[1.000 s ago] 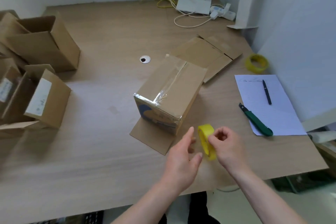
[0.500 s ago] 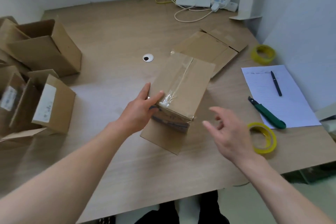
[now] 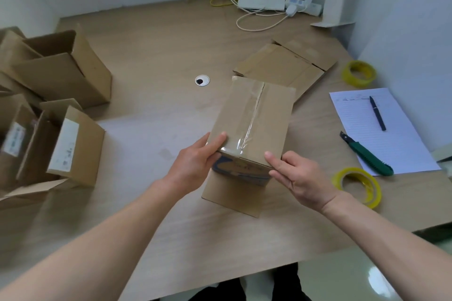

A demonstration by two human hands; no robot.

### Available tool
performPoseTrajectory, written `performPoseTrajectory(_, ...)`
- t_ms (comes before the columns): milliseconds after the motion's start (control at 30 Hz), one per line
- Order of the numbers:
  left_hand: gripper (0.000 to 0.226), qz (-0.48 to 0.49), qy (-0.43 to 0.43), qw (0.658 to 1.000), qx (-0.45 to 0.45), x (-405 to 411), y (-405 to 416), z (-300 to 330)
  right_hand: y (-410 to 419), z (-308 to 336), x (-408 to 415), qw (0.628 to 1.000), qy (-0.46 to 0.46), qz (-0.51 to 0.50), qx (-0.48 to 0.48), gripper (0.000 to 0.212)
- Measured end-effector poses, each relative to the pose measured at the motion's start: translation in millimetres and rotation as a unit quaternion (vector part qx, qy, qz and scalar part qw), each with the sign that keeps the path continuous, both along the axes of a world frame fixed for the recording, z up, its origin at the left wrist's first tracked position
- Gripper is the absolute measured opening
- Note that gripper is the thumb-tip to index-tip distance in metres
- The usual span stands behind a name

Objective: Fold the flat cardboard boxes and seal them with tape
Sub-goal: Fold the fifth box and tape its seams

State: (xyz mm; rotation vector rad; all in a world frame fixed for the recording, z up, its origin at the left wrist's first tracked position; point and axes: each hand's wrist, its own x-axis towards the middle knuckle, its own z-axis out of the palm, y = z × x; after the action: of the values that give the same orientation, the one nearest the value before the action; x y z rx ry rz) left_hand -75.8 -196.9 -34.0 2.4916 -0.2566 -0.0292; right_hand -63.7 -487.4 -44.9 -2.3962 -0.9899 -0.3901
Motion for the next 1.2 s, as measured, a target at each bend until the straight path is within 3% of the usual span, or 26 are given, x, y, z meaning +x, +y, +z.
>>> performPoseTrajectory(300,0.05,0.093,0.021,0.989,-0.11,-10.7,-17.9,-13.4,14.2,-16.3,-17.2,0.993,0.044,-0.076,0.083,0.041)
performPoseTrajectory(433,0.046,0.19,0.048,0.96,-0.198,-12.3,-31.3,-6.5,22.1,-20.3,-30.2,0.974,0.109,-0.121,0.16,0.04)
performPoseTrajectory(600,0.051,0.294,0.076,0.922,-0.24,-12.1,-54.8,4.6,36.7,-13.7,-45.4,0.932,0.222,-0.189,0.215,0.04)
performPoseTrajectory(767,0.071,0.305,0.179,0.894,-0.274,0.5,-38.8,21.6,9.7,17.3,-19.2,0.838,0.332,-0.354,0.251,0.058)
performPoseTrajectory(833,0.07,0.276,0.246,0.883,-0.288,11.7,-45.7,30.5,8.3,24.8,2.7,0.771,0.46,-0.329,0.293,0.047)
performPoseTrajectory(900,0.064,0.254,0.311,0.862,-0.309,20.9,-59.5,37.6,14.6,31.9,16.2,0.699,0.553,-0.285,0.353,0.055)
performPoseTrajectory(933,0.061,0.263,0.325,0.847,-0.328,24.2,-64.6,42.3,15.7,35.3,20.0,0.69,0.566,-0.271,0.361,0.059)
performPoseTrajectory(1033,0.061,0.31,0.283,0.789,-0.449,27.6,-60.9,58.7,5.7,51.0,26.3,0.676,0.554,-0.253,0.416,0.069)
performPoseTrajectory(1133,0.073,0.323,0.215,0.723,-0.571,22.7,-45.7,71.9,-8.9,63.7,34.5,0.606,0.539,-0.221,0.543,0.065)
performPoseTrajectory(1200,0.079,0.312,0.204,0.713,-0.594,17.0,-40.5,73.3,-12.5,72.2,38.2,0.595,0.535,-0.191,0.569,0.067)
